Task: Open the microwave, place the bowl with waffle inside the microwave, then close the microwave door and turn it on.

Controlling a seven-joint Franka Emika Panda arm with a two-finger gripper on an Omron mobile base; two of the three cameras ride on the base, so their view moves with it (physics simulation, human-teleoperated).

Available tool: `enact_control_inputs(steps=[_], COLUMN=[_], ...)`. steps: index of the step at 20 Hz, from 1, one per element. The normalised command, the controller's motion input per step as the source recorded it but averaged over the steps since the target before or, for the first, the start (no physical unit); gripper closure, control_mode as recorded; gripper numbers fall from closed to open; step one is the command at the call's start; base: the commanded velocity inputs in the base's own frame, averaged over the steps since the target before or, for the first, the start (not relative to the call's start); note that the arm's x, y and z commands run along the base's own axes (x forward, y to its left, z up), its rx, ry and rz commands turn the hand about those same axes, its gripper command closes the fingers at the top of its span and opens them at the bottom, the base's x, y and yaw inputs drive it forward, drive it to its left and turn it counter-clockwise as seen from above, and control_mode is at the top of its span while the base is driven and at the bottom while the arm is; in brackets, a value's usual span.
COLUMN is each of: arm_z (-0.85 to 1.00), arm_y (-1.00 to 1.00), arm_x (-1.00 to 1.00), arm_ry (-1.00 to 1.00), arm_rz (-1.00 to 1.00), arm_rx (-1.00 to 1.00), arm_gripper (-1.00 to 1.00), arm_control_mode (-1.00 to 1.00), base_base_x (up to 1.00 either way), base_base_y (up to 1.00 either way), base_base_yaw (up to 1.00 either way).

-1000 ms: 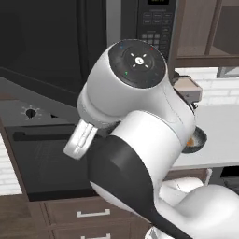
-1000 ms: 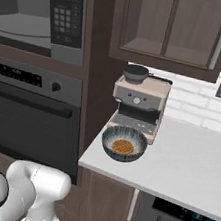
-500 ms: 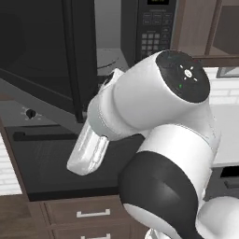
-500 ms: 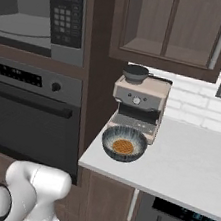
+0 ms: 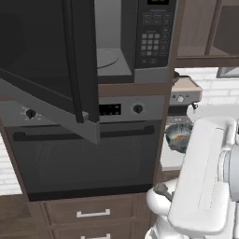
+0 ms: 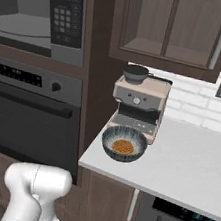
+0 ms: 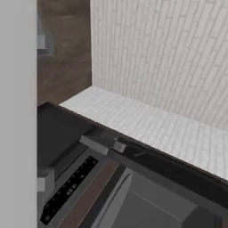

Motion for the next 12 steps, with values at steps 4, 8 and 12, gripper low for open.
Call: enact_control_inputs(steps=[4,8,12], arm_z=[0.67,0.47,0.24], arm_y=[-1.0,-1.0,-0.68], arm_x=[-0.09,0.25,0.53], arm_ry=[-0.02,0.14,0.4], arm_rz=[0.0,0.01,0.05], arm_rx=[0.51,0.63,0.45], arm_gripper=[-1.0,-1.0,-1.0], arm_control_mode=[-1.0,-1.0,-1.0], base_base_x=[0.0,0.0,0.0], base_base_y=[0.0,0.0,0.0], base_base_yaw=[0.0,0.0,0.0])
